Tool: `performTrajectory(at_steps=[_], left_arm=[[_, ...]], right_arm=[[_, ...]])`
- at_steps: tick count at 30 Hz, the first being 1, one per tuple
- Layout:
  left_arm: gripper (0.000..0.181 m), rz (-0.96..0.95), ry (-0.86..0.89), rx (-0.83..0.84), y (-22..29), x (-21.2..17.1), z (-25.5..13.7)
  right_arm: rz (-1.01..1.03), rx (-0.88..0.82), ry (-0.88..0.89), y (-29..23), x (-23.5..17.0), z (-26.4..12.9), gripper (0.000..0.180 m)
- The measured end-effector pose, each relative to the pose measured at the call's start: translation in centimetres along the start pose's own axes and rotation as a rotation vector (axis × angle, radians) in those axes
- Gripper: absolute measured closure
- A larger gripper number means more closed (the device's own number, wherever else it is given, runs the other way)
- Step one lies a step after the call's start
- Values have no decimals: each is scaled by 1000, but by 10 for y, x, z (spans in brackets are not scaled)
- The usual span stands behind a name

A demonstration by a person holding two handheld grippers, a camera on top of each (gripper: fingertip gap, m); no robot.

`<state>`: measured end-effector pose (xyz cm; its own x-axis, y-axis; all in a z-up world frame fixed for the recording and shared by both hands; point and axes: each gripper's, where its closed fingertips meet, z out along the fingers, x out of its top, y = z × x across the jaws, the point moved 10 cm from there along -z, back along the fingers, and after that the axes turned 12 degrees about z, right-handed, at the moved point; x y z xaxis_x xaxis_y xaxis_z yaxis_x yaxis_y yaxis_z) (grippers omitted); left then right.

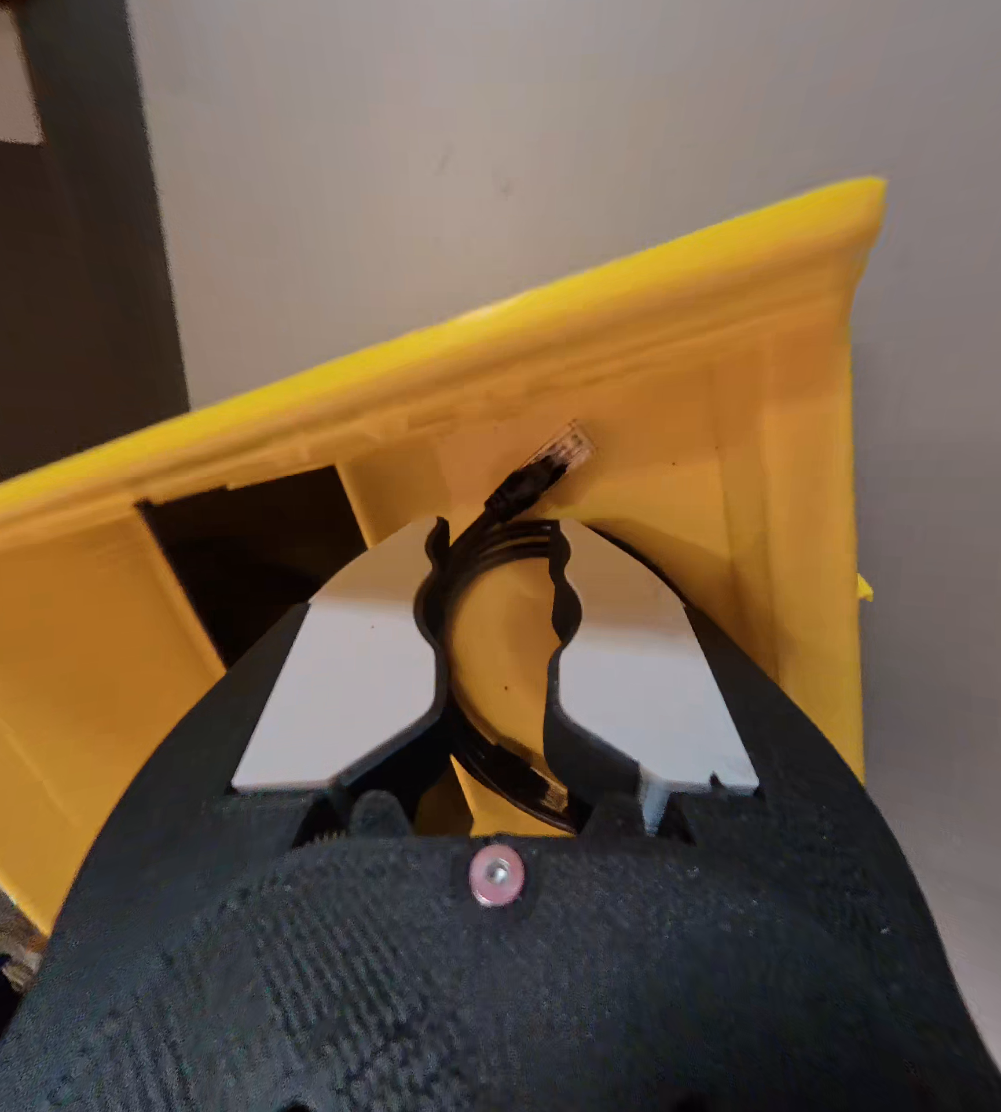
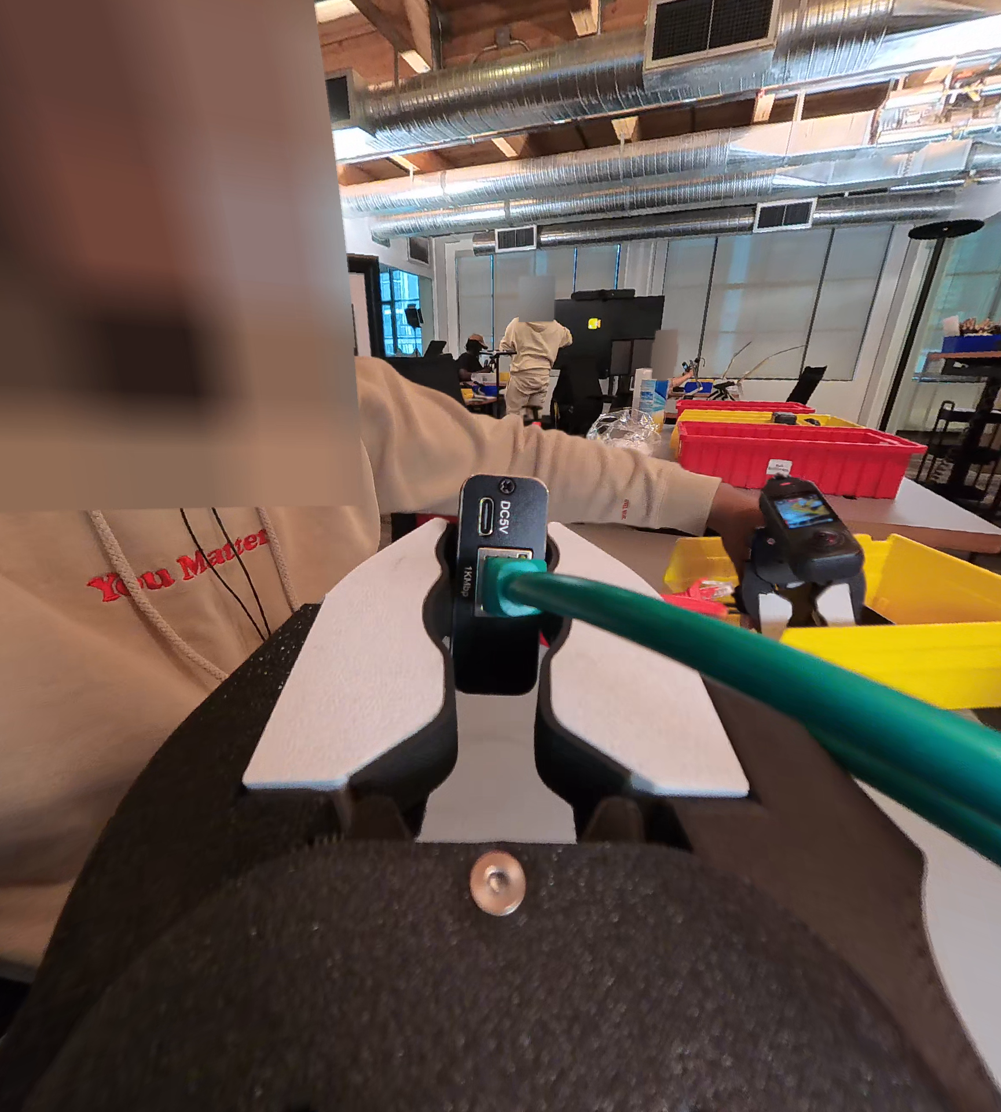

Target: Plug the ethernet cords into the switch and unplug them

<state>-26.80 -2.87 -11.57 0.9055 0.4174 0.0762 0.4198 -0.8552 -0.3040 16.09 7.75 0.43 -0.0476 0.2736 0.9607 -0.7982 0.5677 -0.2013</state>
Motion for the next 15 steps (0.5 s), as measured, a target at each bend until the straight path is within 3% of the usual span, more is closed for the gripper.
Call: performTrajectory(at_steps=[6, 8, 12, 15], left_arm=[[150, 93, -36, -115, -10, 5, 15], [160, 85, -25, -166, -9, 5, 19], [163, 33, -61, -149, -11, -3, 17], [164, -37, 7, -94, -11, -12, -7]], right_arm=[[23, -16, 20, 7, -4, -9, 155], [27, -20, 23, 9, -5, -11, 155], [24, -26, 26, 8, -4, -14, 155], [11, -24, 32, 5, -1, -15, 155]])
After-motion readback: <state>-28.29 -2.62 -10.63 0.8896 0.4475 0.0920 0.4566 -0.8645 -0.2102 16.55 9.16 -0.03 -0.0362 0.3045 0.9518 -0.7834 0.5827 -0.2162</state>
